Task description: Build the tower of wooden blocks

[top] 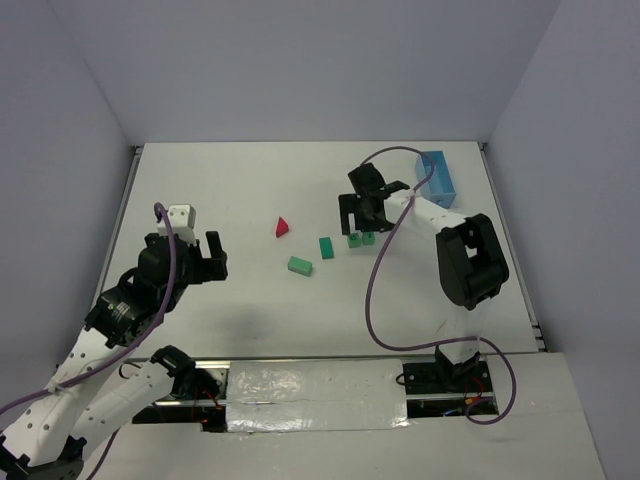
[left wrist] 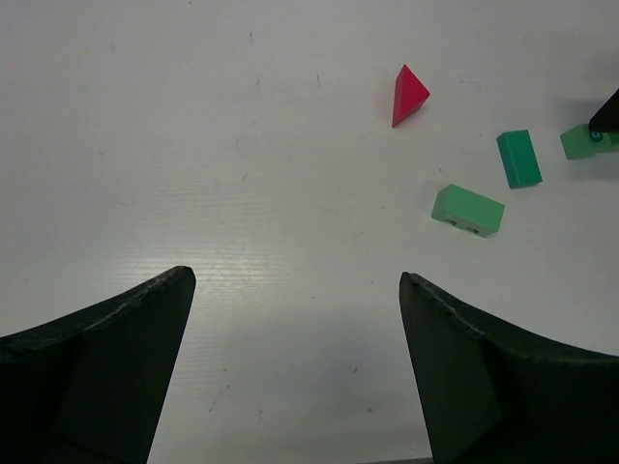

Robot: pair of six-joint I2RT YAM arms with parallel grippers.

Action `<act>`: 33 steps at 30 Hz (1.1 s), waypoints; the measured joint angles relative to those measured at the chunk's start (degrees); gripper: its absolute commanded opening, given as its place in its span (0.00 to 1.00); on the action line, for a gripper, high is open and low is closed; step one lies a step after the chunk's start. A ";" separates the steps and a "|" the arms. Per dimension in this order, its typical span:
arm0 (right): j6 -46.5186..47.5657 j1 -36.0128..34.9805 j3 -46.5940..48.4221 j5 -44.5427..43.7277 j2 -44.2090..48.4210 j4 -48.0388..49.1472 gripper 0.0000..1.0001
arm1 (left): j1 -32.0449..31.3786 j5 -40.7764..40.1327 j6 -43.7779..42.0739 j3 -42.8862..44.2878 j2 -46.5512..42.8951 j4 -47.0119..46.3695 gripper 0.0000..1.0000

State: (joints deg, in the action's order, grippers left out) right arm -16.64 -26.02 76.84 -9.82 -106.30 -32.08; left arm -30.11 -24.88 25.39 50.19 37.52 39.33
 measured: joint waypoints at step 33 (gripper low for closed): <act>0.70 0.00 2.73 1.49 -4.72 -0.20 0.95 | 0.00 1.18 -0.17 -0.74 0.28 -0.44 0.99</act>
State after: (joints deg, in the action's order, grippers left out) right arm -15.94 -26.02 79.57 -8.34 -111.02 -32.27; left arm -30.11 -23.70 25.21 49.45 37.80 38.89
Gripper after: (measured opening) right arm 0.954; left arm 0.994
